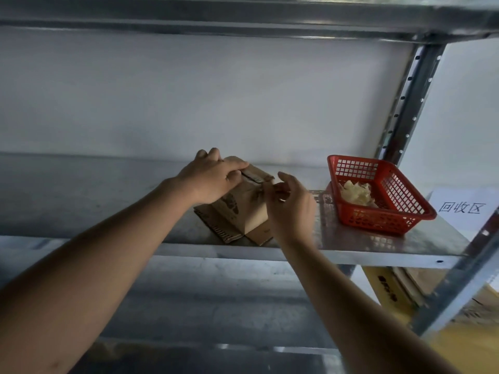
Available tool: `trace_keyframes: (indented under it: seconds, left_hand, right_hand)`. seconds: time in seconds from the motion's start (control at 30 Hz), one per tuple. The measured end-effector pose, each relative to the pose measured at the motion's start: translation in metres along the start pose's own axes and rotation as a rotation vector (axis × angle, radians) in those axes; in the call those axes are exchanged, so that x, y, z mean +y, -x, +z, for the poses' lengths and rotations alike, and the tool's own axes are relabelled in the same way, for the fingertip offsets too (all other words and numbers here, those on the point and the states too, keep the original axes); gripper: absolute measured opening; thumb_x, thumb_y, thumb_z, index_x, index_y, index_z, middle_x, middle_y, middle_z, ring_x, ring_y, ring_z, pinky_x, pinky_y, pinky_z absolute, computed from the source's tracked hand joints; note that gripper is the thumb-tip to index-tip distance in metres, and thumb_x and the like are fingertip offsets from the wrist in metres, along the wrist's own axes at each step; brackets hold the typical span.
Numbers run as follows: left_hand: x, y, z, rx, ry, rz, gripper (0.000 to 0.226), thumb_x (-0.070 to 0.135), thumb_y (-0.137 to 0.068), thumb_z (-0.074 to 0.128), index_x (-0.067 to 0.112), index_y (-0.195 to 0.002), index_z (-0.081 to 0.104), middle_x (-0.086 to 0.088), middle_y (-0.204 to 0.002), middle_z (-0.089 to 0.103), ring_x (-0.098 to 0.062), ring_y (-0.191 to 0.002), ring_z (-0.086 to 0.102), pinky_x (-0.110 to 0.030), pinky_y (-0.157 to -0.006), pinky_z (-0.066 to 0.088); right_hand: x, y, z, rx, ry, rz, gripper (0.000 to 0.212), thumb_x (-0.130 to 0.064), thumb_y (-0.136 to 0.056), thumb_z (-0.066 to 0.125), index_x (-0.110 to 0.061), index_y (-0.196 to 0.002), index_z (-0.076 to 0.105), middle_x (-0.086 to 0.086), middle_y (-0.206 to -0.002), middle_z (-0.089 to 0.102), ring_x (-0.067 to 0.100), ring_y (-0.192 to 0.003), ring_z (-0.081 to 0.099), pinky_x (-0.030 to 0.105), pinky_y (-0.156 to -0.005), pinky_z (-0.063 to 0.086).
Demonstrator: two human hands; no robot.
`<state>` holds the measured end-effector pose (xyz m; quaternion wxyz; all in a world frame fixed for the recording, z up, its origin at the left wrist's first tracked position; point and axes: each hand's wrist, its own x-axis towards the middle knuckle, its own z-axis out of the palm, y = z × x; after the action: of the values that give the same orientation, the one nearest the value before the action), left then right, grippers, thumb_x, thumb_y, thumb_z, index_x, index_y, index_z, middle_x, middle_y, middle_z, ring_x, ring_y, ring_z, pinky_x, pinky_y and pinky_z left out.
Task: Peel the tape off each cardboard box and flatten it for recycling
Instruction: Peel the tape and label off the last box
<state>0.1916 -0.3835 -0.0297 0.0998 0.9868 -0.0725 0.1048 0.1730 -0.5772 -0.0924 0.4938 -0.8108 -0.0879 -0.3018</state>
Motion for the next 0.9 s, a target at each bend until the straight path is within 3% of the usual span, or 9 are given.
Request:
trace_keyframes:
  seconds: [0.07,0.13,0.33,0.43,0.6,0.77,0.9]
  left_hand:
    - [0.004,0.001,-0.003,-0.011,-0.034,-0.006,0.048,0.051,-0.106,0.025,0.059,-0.153,0.033,-0.007,-0.126,0.043,-0.03,-0.123,0.035,-0.047,-0.105,0.04]
    - [0.007,0.001,-0.005,-0.013,-0.067,-0.001,0.049,0.05,-0.107,0.024,0.058,-0.154,0.031,-0.008,-0.125,0.043,-0.031,-0.121,0.036,-0.047,-0.106,0.04]
    - [0.008,0.001,-0.001,-0.01,-0.108,0.001,0.05,0.047,-0.108,0.023,0.054,-0.158,0.027,-0.01,-0.126,0.042,-0.03,-0.119,0.035,-0.045,-0.108,0.038]
    - [0.008,0.001,0.0,-0.01,-0.123,0.005,0.051,0.047,-0.108,0.023,0.052,-0.158,0.026,-0.009,-0.124,0.041,-0.029,-0.116,0.034,-0.046,-0.108,0.038]
    - [0.01,-0.002,0.0,-0.019,-0.149,0.015,0.051,0.046,-0.107,0.023,0.049,-0.157,0.027,-0.009,-0.122,0.038,-0.029,-0.118,0.033,-0.046,-0.109,0.035]
    - [0.012,0.0,-0.001,-0.017,-0.16,-0.008,0.047,0.054,-0.099,0.024,0.043,-0.142,0.039,-0.005,-0.124,0.034,-0.028,-0.124,0.03,-0.043,-0.105,0.031]
    - [0.01,-0.004,-0.005,-0.038,-0.247,0.009,0.044,0.055,-0.1,0.026,0.04,-0.139,0.04,-0.007,-0.129,0.04,-0.032,-0.123,0.034,-0.042,-0.092,0.031]
  right_hand:
    - [0.001,0.003,0.002,0.009,-0.01,0.035,0.025,-0.018,-0.098,0.067,-0.021,-0.121,0.075,0.0,-0.104,0.075,0.016,-0.093,0.069,0.04,-0.084,0.058]
    - [0.001,0.006,0.004,0.016,-0.015,0.074,0.025,-0.016,-0.097,0.068,-0.023,-0.119,0.077,0.001,-0.103,0.075,0.017,-0.092,0.069,0.042,-0.083,0.058]
    - [0.002,0.006,0.004,0.03,-0.036,0.076,0.02,-0.012,-0.093,0.074,-0.022,-0.108,0.082,-0.005,-0.099,0.077,0.012,-0.089,0.071,0.035,-0.079,0.058]
    - [0.0,0.002,0.001,0.046,-0.03,0.05,0.013,-0.018,-0.091,0.075,-0.028,-0.096,0.083,-0.011,-0.088,0.078,-0.002,-0.076,0.069,0.013,-0.071,0.049]
    - [-0.003,-0.006,-0.005,0.008,-0.025,0.073,0.007,-0.026,-0.091,0.075,-0.032,-0.089,0.078,-0.018,-0.083,0.075,0.0,-0.08,0.069,0.023,-0.073,0.051]
    - [-0.013,-0.024,-0.015,-0.172,0.1,0.017,0.019,-0.039,-0.092,0.073,-0.028,-0.106,0.08,-0.001,-0.112,0.071,0.017,-0.095,0.069,0.036,-0.083,0.057]
    - [-0.036,-0.055,-0.03,-0.451,0.298,-0.074,0.019,-0.025,-0.093,0.075,-0.017,-0.108,0.081,0.003,-0.106,0.075,0.018,-0.081,0.068,0.036,-0.071,0.06]
